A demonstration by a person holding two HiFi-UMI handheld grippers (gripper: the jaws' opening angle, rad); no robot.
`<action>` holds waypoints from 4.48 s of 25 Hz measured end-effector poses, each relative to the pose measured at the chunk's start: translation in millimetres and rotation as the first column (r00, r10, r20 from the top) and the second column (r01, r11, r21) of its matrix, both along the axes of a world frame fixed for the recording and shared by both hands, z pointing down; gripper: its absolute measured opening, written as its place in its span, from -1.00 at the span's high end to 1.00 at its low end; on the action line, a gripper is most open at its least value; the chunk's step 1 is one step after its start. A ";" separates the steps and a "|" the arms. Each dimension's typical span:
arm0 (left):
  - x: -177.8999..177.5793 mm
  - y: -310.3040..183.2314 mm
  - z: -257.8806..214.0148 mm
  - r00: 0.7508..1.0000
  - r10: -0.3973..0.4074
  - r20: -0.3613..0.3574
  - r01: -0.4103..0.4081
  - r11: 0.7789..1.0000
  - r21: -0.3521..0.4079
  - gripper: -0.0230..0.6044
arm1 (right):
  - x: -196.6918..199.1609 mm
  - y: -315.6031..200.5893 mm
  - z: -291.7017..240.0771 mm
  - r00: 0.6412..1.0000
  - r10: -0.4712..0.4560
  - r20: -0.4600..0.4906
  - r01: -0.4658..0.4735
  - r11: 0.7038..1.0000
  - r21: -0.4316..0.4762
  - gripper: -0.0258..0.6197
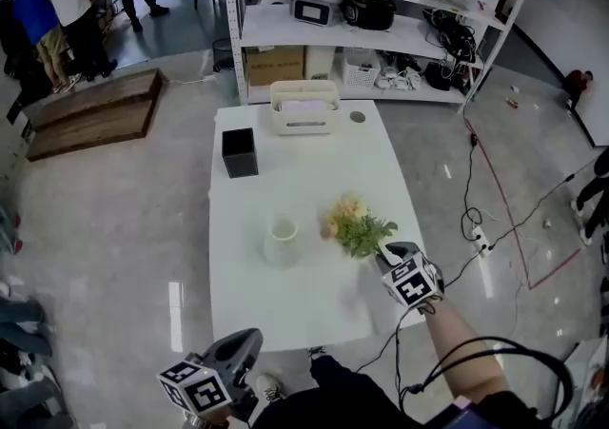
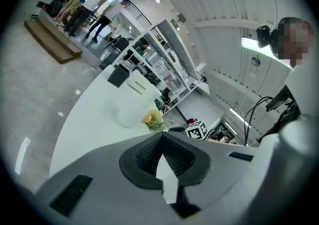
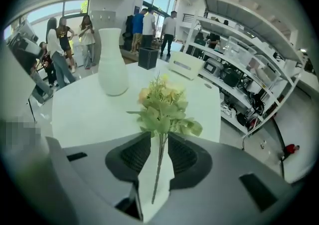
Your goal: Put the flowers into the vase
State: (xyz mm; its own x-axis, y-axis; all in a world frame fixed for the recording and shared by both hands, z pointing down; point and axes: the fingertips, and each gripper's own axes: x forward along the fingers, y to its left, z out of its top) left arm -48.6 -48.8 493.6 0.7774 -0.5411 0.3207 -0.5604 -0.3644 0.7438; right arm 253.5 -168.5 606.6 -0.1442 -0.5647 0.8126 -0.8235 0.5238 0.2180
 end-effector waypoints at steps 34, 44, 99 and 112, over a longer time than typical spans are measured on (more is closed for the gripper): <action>-6.8 14.7 -3.4 0.994 -0.099 0.042 0.100 0.995 -0.026 0.92 | 28.5 -31.7 69.3 0.980 -0.090 -0.176 0.034 0.954 -0.296 0.74; -18.2 28.5 -7.0 0.993 -0.112 0.040 0.113 0.993 -0.018 0.92 | 2.6 -36.0 18.4 0.986 0.062 0.153 -0.041 0.990 -0.136 0.80; -5.1 -120.6 -61.5 0.981 -0.068 0.181 0.018 0.963 0.268 0.92 | -186.4 -91.2 -190.6 0.525 -0.274 0.806 -0.285 0.835 0.470 0.79; 14.9 -146.8 -37.3 0.984 -0.057 0.169 0.019 0.975 0.221 0.92 | -190.3 -85.1 -169.3 0.569 -0.271 0.776 -0.226 0.856 0.465 0.78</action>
State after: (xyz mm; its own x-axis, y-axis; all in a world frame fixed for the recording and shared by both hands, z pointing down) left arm -33.7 -195.7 456.3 0.6980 -0.6407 0.3198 -0.6901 -0.4826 0.5393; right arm 63.2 -253.6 437.3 -0.5968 -0.8019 -0.0284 -0.7595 0.5760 -0.3024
